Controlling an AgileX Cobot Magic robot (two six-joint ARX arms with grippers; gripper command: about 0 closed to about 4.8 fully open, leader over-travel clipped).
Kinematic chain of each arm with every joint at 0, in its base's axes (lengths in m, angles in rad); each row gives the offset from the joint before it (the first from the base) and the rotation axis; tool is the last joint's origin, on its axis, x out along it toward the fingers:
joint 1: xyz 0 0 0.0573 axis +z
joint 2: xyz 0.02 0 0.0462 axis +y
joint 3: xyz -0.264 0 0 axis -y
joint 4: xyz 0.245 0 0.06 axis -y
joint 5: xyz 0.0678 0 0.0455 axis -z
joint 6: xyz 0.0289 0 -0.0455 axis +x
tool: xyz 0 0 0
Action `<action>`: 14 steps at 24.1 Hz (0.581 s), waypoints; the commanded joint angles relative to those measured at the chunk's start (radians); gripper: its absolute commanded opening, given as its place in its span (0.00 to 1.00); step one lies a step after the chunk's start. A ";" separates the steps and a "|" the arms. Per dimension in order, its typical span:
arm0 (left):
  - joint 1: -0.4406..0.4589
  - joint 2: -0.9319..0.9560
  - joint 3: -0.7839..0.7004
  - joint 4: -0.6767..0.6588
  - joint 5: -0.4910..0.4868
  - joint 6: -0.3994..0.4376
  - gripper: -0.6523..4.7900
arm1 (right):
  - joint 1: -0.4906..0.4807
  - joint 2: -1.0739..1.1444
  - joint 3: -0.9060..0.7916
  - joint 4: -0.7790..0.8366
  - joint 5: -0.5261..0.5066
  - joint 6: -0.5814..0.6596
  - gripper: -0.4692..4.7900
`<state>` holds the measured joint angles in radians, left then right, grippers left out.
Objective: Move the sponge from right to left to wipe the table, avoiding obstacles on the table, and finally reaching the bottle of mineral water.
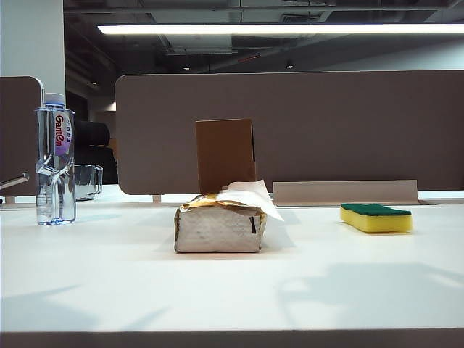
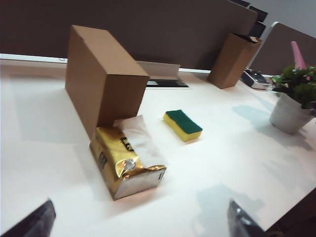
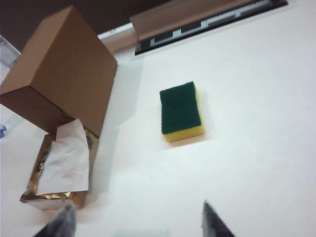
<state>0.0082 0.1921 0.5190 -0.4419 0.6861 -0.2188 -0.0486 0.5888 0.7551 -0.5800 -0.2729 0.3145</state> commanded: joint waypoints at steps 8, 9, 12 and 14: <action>-0.006 0.116 0.106 0.018 0.146 -0.003 0.99 | -0.009 0.478 0.313 -0.043 -0.166 -0.001 0.73; -0.006 0.116 0.115 0.019 0.148 -0.003 0.99 | -0.013 0.509 0.333 -0.047 -0.177 -0.001 0.73; -0.006 0.137 0.161 0.019 0.148 -0.002 0.99 | -0.039 0.647 0.405 -0.062 -0.221 -0.010 0.75; -0.006 0.164 0.179 0.021 0.149 -0.003 0.99 | -0.053 0.714 0.433 -0.074 -0.227 -0.031 0.79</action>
<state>0.0021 0.3439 0.6895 -0.4274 0.8303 -0.2192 -0.0982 1.2854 1.1744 -0.6464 -0.4900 0.3038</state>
